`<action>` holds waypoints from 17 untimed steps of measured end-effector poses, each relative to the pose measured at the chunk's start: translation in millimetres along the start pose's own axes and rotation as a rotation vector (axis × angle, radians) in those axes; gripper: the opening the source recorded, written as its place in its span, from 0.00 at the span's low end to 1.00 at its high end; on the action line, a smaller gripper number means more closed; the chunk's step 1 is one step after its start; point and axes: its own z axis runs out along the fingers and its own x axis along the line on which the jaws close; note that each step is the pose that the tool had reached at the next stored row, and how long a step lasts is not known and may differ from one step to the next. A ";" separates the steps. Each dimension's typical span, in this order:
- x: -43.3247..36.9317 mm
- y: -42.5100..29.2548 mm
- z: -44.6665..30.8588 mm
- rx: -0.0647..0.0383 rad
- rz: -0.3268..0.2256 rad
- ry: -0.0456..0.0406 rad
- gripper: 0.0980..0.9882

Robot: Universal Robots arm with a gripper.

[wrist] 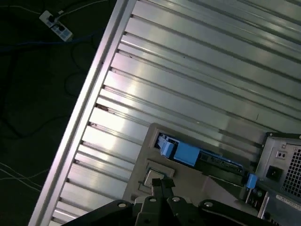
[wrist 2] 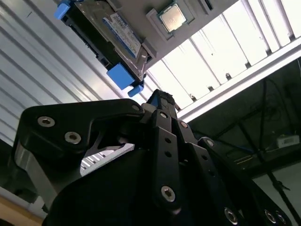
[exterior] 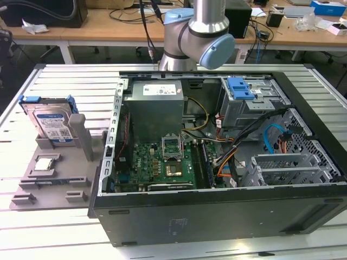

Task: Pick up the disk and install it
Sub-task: 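Pick up the disk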

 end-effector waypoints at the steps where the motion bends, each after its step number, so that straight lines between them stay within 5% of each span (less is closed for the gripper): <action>1: 0.0 0.0 0.0 -0.001 -0.023 0.0010 0.01; 12: 0.0 0.0 0.0 -0.005 -0.210 0.0095 0.01; 17: 0.0 0.0 0.0 -0.008 -0.358 0.0161 0.01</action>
